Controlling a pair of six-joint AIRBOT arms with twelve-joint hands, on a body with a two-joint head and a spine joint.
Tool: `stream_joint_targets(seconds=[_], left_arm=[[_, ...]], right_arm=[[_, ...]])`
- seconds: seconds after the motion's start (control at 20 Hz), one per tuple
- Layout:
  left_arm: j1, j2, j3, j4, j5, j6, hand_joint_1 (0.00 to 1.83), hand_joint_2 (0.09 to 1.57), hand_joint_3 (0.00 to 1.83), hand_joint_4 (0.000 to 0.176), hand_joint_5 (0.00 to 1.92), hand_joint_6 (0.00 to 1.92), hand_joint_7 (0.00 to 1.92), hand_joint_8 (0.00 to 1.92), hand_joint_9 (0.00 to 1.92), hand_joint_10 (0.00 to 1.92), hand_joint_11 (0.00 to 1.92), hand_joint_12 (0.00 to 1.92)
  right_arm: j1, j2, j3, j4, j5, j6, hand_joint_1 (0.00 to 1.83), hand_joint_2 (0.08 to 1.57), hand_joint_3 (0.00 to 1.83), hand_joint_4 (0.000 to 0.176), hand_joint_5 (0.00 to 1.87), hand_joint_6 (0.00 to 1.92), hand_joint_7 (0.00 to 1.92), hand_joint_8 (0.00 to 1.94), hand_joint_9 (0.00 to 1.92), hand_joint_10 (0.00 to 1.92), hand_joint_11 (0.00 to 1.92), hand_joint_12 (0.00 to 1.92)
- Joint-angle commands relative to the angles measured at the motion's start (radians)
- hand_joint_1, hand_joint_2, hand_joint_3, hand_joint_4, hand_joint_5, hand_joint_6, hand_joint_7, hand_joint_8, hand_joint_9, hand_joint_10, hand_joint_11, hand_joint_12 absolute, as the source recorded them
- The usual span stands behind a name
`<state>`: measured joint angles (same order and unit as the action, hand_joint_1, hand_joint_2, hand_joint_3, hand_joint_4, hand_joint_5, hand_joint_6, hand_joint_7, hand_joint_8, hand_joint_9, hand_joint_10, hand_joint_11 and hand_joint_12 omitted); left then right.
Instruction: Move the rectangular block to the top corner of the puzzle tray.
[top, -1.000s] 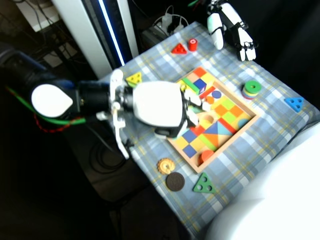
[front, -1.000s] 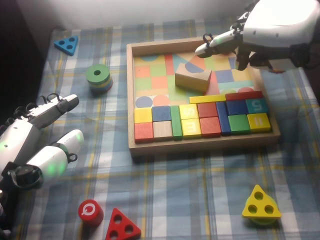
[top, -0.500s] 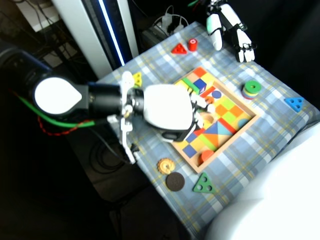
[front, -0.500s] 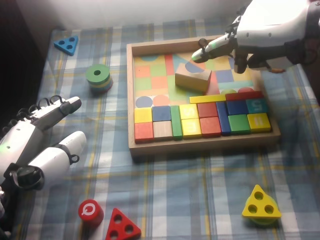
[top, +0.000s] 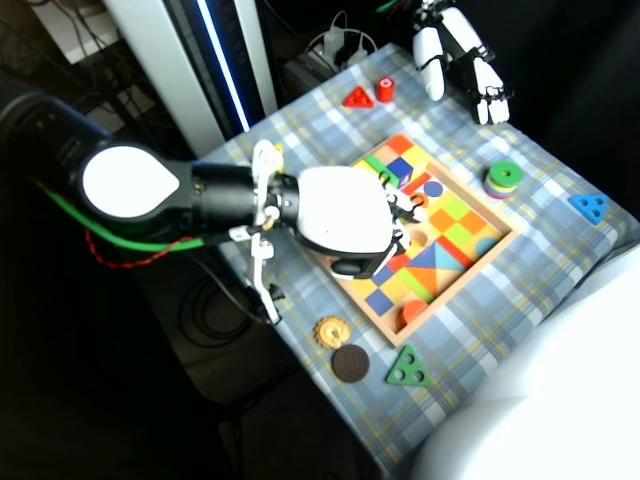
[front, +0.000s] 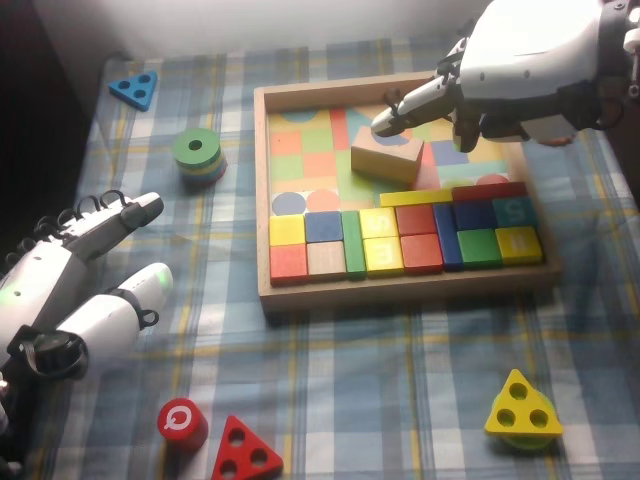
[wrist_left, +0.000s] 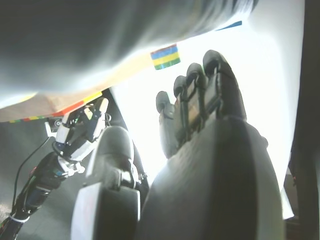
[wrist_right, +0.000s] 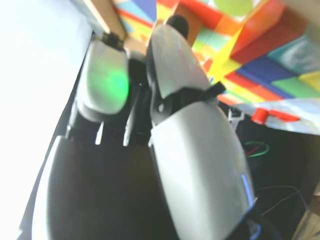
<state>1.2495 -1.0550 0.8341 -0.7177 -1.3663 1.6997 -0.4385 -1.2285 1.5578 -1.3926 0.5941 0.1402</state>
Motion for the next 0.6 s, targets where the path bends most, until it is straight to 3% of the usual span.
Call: stream_joint_targets(seconds=[0.0, 0.25, 0.4, 0.5, 0.55], left_arm=[[-0.008, 0.008, 0.004, 0.041, -0.107, -0.009, 0.42, 1.4, 0.0, 0.052, 0.37, 0.0, 0.25, 0.0, 0.16, 0.0, 0.0, 0.23], [-0.008, 0.011, 0.005, 0.045, -0.105, -0.009, 0.42, 1.4, 0.0, 0.043, 0.37, 0.0, 0.25, 0.0, 0.16, 0.0, 0.0, 0.24], [-0.008, 0.012, 0.005, 0.047, -0.105, -0.009, 0.44, 1.4, 0.0, 0.053, 0.37, 0.0, 0.25, 0.0, 0.15, 0.0, 0.0, 0.18], [-0.008, 0.014, 0.004, 0.047, -0.105, -0.009, 0.44, 1.39, 0.0, 0.056, 0.38, 0.0, 0.26, 0.0, 0.16, 0.0, 0.0, 0.27], [-0.007, 0.016, 0.003, 0.047, -0.105, -0.009, 0.46, 1.39, 0.0, 0.047, 0.37, 0.0, 0.26, 0.0, 0.17, 0.0, 0.0, 0.27]], right_arm=[[0.019, -0.006, -0.002, 0.036, 0.032, 0.008, 1.61, 1.2, 0.02, 0.0, 0.38, 0.0, 1.25, 1.94, 1.44, 1.92, 1.48, 1.92], [0.019, -0.022, -0.002, -0.018, 0.031, 0.029, 1.6, 1.18, 0.01, 0.0, 0.44, 0.02, 1.25, 1.94, 1.41, 1.92, 1.45, 1.92], [0.019, -0.029, 0.003, -0.035, 0.029, 0.033, 1.59, 1.19, 0.01, 0.0, 0.44, 0.01, 1.2, 1.94, 1.37, 1.92, 1.42, 1.92], [0.019, -0.031, 0.007, -0.044, 0.022, 0.033, 1.58, 1.19, 0.01, 0.0, 0.4, 0.0, 1.21, 1.94, 1.38, 1.92, 1.42, 1.92], [0.019, -0.031, 0.007, -0.053, 0.017, 0.033, 1.58, 1.2, 0.01, 0.0, 0.39, 0.0, 1.21, 1.94, 1.38, 1.92, 1.43, 1.92]])
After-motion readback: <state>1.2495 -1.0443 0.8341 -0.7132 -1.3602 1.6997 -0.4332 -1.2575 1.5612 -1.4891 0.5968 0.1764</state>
